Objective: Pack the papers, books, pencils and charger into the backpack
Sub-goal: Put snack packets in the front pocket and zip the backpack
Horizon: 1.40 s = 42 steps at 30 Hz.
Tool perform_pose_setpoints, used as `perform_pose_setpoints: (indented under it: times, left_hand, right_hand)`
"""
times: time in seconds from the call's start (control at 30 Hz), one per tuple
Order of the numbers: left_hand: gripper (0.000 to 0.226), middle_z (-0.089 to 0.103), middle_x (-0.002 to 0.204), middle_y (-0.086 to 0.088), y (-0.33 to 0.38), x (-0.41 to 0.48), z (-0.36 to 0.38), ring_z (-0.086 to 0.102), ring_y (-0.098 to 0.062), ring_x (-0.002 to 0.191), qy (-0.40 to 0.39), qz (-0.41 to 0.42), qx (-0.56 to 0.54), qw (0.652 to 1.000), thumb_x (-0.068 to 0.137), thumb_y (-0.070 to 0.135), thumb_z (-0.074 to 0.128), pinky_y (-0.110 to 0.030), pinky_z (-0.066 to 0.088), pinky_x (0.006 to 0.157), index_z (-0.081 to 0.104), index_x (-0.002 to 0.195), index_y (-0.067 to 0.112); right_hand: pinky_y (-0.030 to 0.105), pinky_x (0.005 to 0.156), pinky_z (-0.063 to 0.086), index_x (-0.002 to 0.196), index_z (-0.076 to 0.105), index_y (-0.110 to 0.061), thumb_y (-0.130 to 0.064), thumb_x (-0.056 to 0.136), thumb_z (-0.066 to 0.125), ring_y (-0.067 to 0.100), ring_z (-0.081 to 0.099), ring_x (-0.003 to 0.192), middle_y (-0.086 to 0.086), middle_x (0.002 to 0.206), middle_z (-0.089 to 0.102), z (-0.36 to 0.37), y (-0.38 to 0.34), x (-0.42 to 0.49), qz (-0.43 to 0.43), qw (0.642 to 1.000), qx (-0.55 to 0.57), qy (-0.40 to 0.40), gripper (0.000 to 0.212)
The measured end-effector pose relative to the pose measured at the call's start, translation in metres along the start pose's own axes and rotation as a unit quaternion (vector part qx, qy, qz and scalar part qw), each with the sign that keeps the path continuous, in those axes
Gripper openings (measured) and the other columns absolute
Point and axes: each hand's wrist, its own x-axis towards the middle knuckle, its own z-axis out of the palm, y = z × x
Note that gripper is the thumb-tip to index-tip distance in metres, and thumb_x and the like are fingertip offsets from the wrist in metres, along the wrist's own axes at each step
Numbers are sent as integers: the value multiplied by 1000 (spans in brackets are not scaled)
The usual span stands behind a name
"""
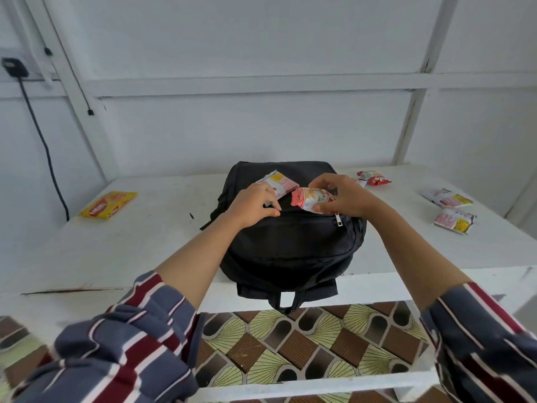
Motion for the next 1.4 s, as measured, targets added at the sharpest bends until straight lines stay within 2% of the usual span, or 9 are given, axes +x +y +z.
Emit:
perform_pose_setpoints:
  times: [0.23, 0.37, 0.43, 0.53, 0.8, 0.97, 1.13, 1.3, 1.4]
  left_hand:
    - [16, 66, 106, -4, -3, 9, -7, 58, -18, 98, 8, -51, -160, 986, 84, 19, 68, -31, 45, 89, 72, 98, 12]
    - [12, 68, 103, -4, -2, 13, -11, 62, -18, 97, 26, -53, -186, 981, 87, 14, 64, -29, 46, 88, 70, 95, 9]
    - [10, 67, 98, -2, -1, 15, -14, 62, -18, 96, 41, -47, -196, 979, 88, 14, 63, -29, 45, 88, 69, 93, 9]
    - [8, 65, 93, 3, -1, 17, -17, 61, -17, 95, 53, -36, -187, 980, 89, 17, 62, -32, 45, 89, 67, 90, 12]
    - [7, 67, 96, 4, -4, 21, -21, 60, -13, 94, 67, -22, -184, 980, 89, 18, 61, -35, 47, 90, 67, 88, 17]
    - [6, 68, 97, 2, -9, 19, -20, 61, -14, 95, 53, -11, -195, 979, 88, 19, 62, -36, 47, 92, 68, 88, 18]
    - [7, 68, 98, -1, -9, 19, -21, 61, -15, 96, 44, -6, -201, 979, 89, 19, 61, -36, 47, 93, 67, 87, 19]
    - [7, 68, 99, -3, -10, 19, -22, 62, -16, 96, 41, -7, -209, 977, 89, 19, 61, -34, 47, 91, 68, 87, 20]
    - [6, 67, 98, -2, -10, 20, -23, 62, -16, 94, 44, -4, -210, 977, 89, 19, 61, -32, 47, 90, 67, 87, 21]
  right_hand:
    - [10, 70, 45, 106, 64, -12, -8, 72, 77, 11, 57, 86, 0, 102, 63, -11, -16, -4, -24, 997, 54, -54, 36]
    - [26, 82, 49, 106, 65, -9, -6, 72, 77, 22, 60, 94, 6, 106, 65, -5, -26, -2, -27, 994, 42, -93, 36]
    - [24, 84, 48, 106, 66, -9, -4, 73, 76, 22, 60, 95, 5, 107, 65, 5, -28, 0, -31, 994, 24, -99, 35]
    - [10, 78, 44, 106, 66, -13, -6, 73, 75, 14, 57, 93, 0, 107, 62, 19, -30, 4, -42, 997, -25, -65, 34]
    - [36, 87, 45, 122, 60, -17, -19, 79, 70, 21, 50, 110, 3, 118, 54, 56, -33, 12, -63, 980, -184, 46, 44]
    - [36, 70, 39, 97, 61, -10, -26, 58, 83, 31, 54, 87, 9, 98, 58, 65, -19, 10, -103, 945, -220, 218, 48]
    - [40, 102, 28, 135, 40, -22, -46, 64, 79, 22, 40, 125, 1, 136, 44, 55, -5, 18, -29, 974, -148, 171, 85]
    - [40, 101, 28, 133, 42, -19, -36, 73, 75, 25, 45, 121, 4, 132, 48, 62, -2, 37, 49, 958, -187, 212, 71]
    - [38, 95, 33, 126, 47, -14, -28, 70, 76, 26, 46, 115, 7, 126, 50, 65, -5, 41, 19, 956, -176, 236, 65]
